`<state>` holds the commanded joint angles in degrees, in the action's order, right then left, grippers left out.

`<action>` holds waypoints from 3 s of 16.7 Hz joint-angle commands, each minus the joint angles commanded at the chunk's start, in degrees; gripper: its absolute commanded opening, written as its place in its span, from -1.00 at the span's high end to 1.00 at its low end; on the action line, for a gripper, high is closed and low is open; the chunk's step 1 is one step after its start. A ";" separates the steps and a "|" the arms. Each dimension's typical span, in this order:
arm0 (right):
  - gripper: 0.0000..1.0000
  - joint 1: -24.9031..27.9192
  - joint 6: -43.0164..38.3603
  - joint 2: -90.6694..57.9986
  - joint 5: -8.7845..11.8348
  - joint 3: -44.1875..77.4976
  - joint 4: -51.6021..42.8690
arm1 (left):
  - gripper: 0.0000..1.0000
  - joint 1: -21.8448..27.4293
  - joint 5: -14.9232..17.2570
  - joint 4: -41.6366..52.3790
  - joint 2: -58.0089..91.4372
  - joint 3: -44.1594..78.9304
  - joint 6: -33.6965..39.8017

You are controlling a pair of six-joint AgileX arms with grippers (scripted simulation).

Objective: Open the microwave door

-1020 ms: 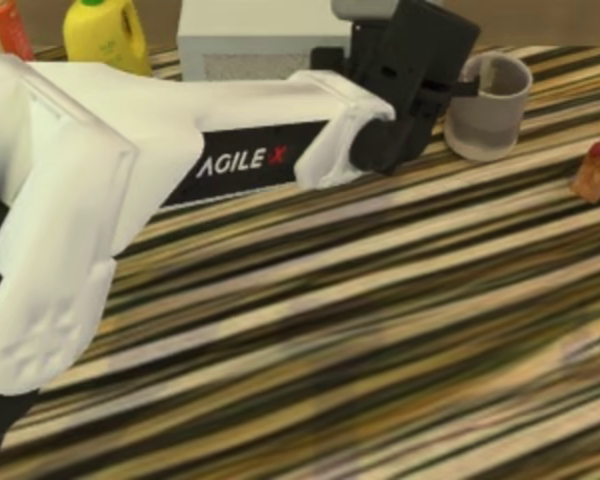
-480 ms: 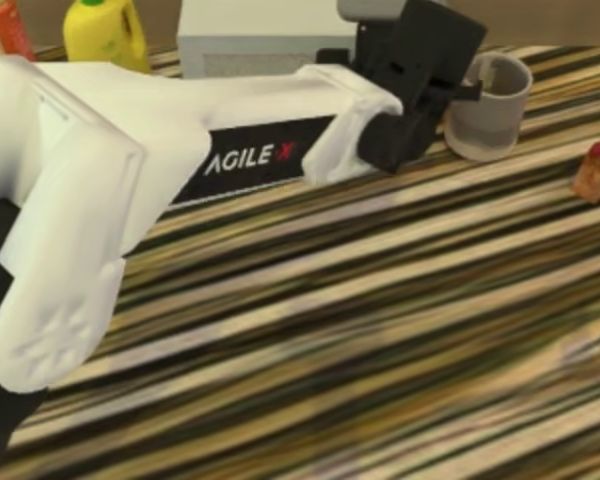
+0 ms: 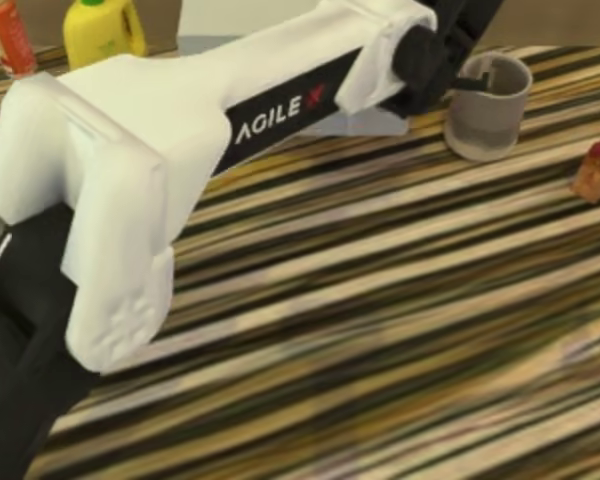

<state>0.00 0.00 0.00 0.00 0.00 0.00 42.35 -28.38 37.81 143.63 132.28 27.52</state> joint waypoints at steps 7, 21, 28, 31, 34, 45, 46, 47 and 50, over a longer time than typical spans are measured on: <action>-1.00 0.00 0.00 0.00 0.00 0.00 0.00 | 1.00 -2.71 7.88 31.74 9.25 27.32 5.94; -1.00 0.00 0.00 0.00 0.00 0.00 0.00 | 1.00 -3.61 10.24 38.83 11.48 33.99 7.51; -1.00 0.00 0.00 0.00 0.00 0.00 0.00 | 1.00 -3.61 10.24 38.83 11.48 33.99 7.51; -1.00 0.00 0.00 0.00 0.00 0.00 0.00 | 1.00 -3.61 10.24 38.83 11.48 33.99 7.51; -1.00 0.00 0.00 0.00 0.00 0.00 0.00 | 1.00 -3.61 10.24 38.83 11.48 33.99 7.51; -1.00 0.00 0.00 0.00 0.00 0.00 0.00 | 1.00 -3.56 11.10 31.53 4.34 20.58 5.25; -1.00 0.00 0.00 0.00 0.00 0.00 0.00 | 1.00 -3.64 11.32 29.85 2.64 16.84 4.69; -1.00 0.00 0.00 0.00 0.00 0.00 0.00 | 1.00 -3.70 11.54 28.16 0.96 13.17 4.13; -1.00 0.00 0.00 0.00 0.00 0.00 0.00 | 1.00 -3.77 12.15 23.70 -3.40 4.75 2.68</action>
<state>0.00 0.00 0.00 0.00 0.00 0.00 38.58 -16.23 61.52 140.23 137.03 30.20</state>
